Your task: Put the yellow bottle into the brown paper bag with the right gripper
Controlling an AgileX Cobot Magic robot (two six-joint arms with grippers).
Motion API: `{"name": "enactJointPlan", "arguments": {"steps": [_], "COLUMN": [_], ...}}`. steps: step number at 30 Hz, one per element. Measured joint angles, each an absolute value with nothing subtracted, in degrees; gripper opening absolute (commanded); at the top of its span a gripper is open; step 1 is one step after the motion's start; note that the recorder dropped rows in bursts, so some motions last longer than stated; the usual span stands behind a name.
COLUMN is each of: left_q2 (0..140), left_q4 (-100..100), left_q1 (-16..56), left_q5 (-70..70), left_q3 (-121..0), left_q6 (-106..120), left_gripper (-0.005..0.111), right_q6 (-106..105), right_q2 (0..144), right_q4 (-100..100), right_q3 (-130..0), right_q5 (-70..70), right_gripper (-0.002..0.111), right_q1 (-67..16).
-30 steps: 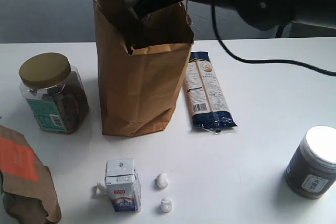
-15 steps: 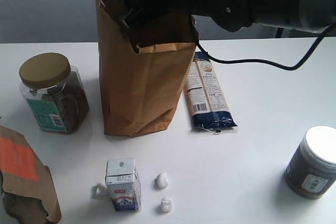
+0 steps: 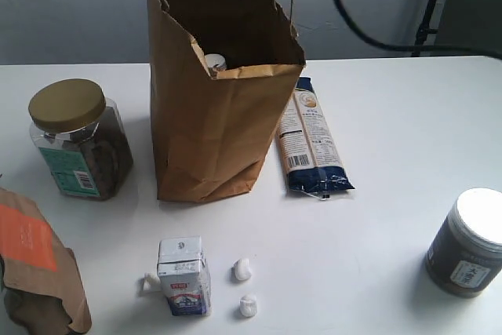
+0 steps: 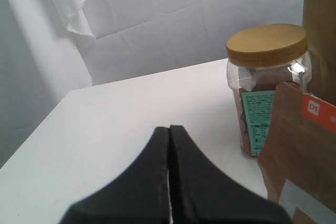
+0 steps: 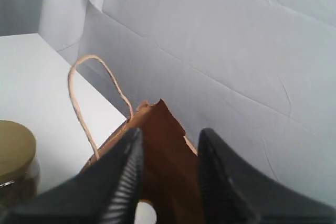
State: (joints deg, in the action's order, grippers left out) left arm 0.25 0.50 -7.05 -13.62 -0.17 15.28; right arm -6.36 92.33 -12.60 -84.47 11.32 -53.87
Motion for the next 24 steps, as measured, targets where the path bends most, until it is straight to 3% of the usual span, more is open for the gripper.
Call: {"name": "enactJointPlan", "arguments": {"steps": [3, 11, 24], "left_q2": [0.2, 0.2, 0.2], "left_q4": [0.5, 0.5, 0.5], "left_q1": [-7.1, -7.1, -7.1], "left_q5": [-13.6, -13.6, -13.6], "left_q3": [-0.2, -0.2, -0.2], "left_q6": [15.3, 15.3, 15.3], "left_gripper": [0.0, 0.0, 0.0], "right_q6": [-5.7, 3.3, 3.6], "right_q2": [87.1, 72.8, 49.7], "right_q4": [-12.7, -18.2, -4.7], "right_q3": [-84.5, -75.1, -33.6], "right_q5": [17.9, 25.0, 4.3], "right_gripper": [0.0, 0.0, 0.0], "right_q1": [-55.1, -55.7, -31.2]}}
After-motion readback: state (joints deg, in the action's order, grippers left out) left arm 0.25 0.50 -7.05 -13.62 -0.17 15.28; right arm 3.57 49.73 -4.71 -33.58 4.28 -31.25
